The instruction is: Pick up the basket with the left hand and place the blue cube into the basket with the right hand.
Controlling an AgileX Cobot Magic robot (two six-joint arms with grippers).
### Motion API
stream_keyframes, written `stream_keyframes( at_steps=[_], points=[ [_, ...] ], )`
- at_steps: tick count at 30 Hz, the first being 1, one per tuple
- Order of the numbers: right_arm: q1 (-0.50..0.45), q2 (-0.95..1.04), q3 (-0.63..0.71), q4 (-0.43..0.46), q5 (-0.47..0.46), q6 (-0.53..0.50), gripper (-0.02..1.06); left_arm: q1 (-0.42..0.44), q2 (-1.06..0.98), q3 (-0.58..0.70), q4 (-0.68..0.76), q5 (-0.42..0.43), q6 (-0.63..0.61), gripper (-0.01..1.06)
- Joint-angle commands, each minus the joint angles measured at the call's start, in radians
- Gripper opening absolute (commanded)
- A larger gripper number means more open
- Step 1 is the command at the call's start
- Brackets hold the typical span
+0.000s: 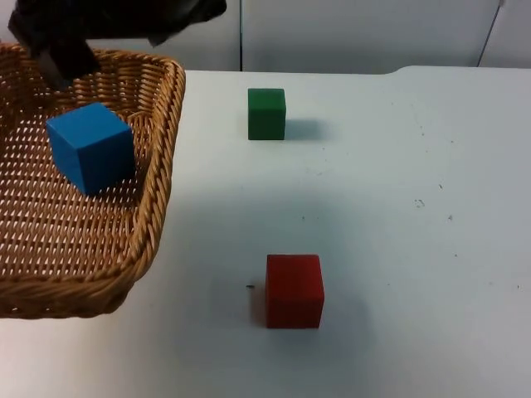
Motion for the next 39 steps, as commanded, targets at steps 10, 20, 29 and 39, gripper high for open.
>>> stream_keyframes(
  at_steps=[10, 20, 29, 39],
  points=[
    [-0.003, -0.231, 0.098, -0.086, 0.008, 0.0, 0.83, 0.002, -0.011, -0.001, -0.061, -0.003, 0.014, 0.0],
    [-0.003, -0.555, 0.414, -0.102, -0.149, 0.004, 0.83, 0.002, 0.023, -0.034, -0.071, -0.041, 0.026, 0.0],
    [-0.003, -0.789, 0.616, -0.075, -0.196, 0.009, 0.83, 0.001, 0.147, -0.048, -0.171, -0.062, 0.136, 0.0],
    [0.001, -1.026, 0.797, -0.049, -0.198, 0.009, 0.83, 0.001, 0.301, -0.125, -0.204, -0.075, 0.19, 0.0]
  ],
)
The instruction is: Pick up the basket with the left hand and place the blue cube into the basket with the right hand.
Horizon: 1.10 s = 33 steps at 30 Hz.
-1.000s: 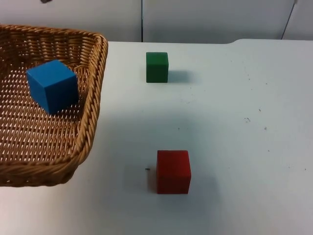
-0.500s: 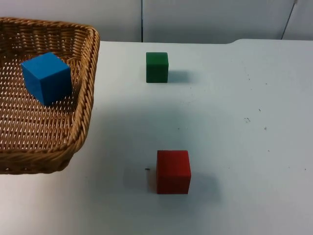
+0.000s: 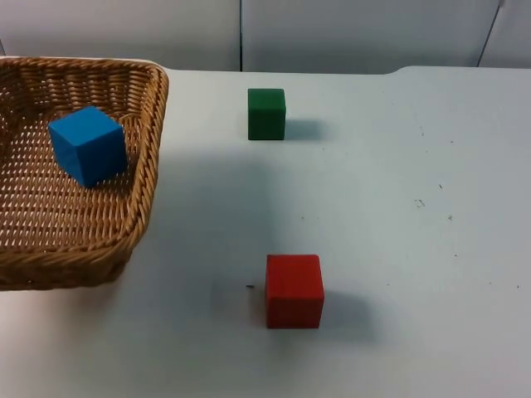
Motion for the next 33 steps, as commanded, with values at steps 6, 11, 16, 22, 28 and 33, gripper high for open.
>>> stream_keyframes(
  at_steps=[6, 11, 16, 22, 28, 33],
  points=[
    [0.001, -0.154, 0.067, 0.02, -0.01, 0.002, 0.83, 0.001, 0.08, -0.038, -0.085, -0.005, 0.101, 0.0],
    [0.001, -0.223, 0.069, 0.026, 0.011, 0.002, 0.83, 0.001, 0.14, -0.038, -0.153, -0.006, 0.188, 0.0],
    [0.001, -0.243, 0.069, 0.029, 0.033, 0.002, 0.83, 0.001, 0.178, -0.038, -0.23, -0.006, 0.276, 0.0],
    [0.001, -0.241, 0.069, 0.029, 0.049, 0.002, 0.83, 0.001, 0.209, -0.041, -0.243, -0.015, 0.325, 0.0],
    [0.001, -0.242, 0.069, 0.029, 0.053, -0.005, 0.83, 0.001, 0.262, -0.051, -0.242, -0.028, 0.324, 0.0],
    [0.001, -0.242, 0.069, 0.029, 0.059, -0.005, 0.83, 0.001, 0.263, -0.051, -0.242, -0.029, 0.35, 0.0]
  ],
)
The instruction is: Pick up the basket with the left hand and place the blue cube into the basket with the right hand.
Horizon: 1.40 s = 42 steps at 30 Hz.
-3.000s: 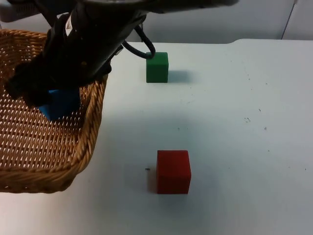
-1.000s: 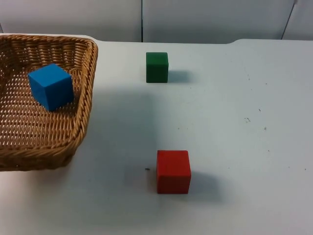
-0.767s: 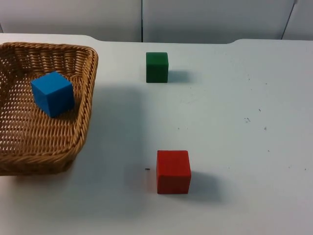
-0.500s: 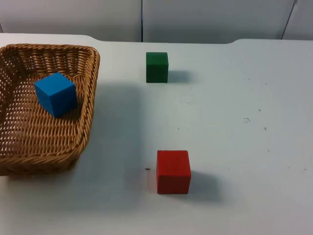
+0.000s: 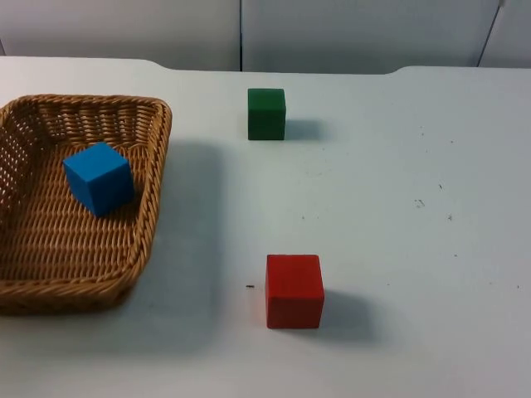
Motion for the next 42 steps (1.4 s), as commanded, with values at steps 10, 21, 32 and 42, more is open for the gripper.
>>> stream_keyframes(
  at_steps=[10, 21, 32, 42],
  points=[
    [0.001, -0.004, 0.003, 0.001, 0.012, -0.004, 0.83, 0.001, -0.006, -0.008, -0.023, 0.011, 0.034, 0.28],
    [0.001, -0.004, 0.003, 0.003, 0.021, -0.004, 0.83, 0.001, -0.006, -0.013, -0.016, 0.003, 0.034, 0.8],
    [0.001, -0.004, 0.003, 0.005, 0.025, -0.004, 0.83, 0.001, -0.06, -0.029, -0.001, -0.065, 0.008, 0.8],
    [0.001, -0.004, 0.003, -0.005, 0.025, -0.004, 0.83, 0.001, -0.305, -0.029, -0.002, -0.186, -0.061, 0.8]
  ],
)
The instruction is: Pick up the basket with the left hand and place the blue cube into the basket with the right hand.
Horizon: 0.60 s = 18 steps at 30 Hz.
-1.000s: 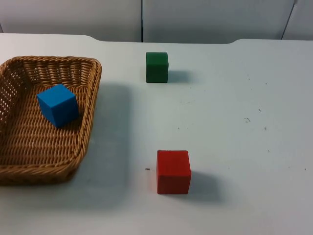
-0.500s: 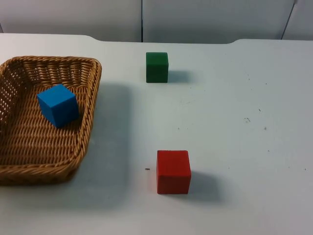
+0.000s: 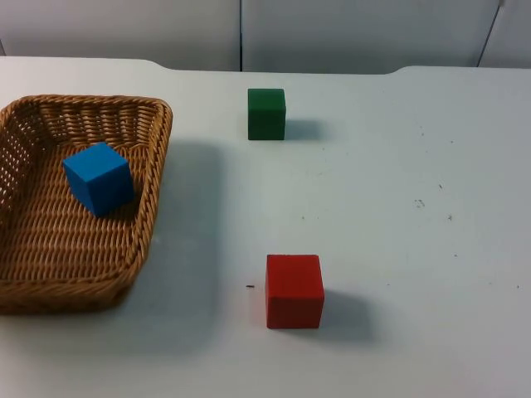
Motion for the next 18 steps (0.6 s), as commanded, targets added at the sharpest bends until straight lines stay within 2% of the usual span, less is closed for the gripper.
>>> stream_keyframes(
  at_steps=[1, 5, 9, 10, 15, 16, 18],
  points=[
    [0.001, -0.004, 0.003, -0.008, -0.005, -0.01, 0.83, 0.001, -0.082, -0.007, -0.005, -0.005, -0.022, 0.8],
    [0.001, -0.004, 0.003, -0.008, -0.005, -0.041, 0.83, 0.001, -0.287, -0.007, -0.012, 0.003, -0.088, 0.8],
    [0.001, -0.004, 0.016, -0.013, -0.009, -0.06, 0.83, 0.001, -0.536, 0.0, 0.07, 0.05, -0.221, 0.8],
    [0.001, -0.004, 0.016, -0.013, -0.009, -0.06, 0.83, 0.001, -0.536, 0.0, 0.07, 0.05, -0.221, 0.8],
    [0.001, -0.004, 0.126, -0.03, -0.058, -0.06, 0.83, 0.001, -0.855, 0.074, 0.257, 0.074, -0.427, 0.8],
    [0.001, -0.004, 0.126, -0.03, -0.058, -0.06, 0.83, 0.001, -0.855, 0.074, 0.257, 0.074, -0.427, 0.8],
    [0.001, -0.006, 0.161, -0.027, -0.08, -0.056, 0.83, 0.001, -0.986, 0.111, 0.347, 0.093, -0.544, 0.8]
  ],
)
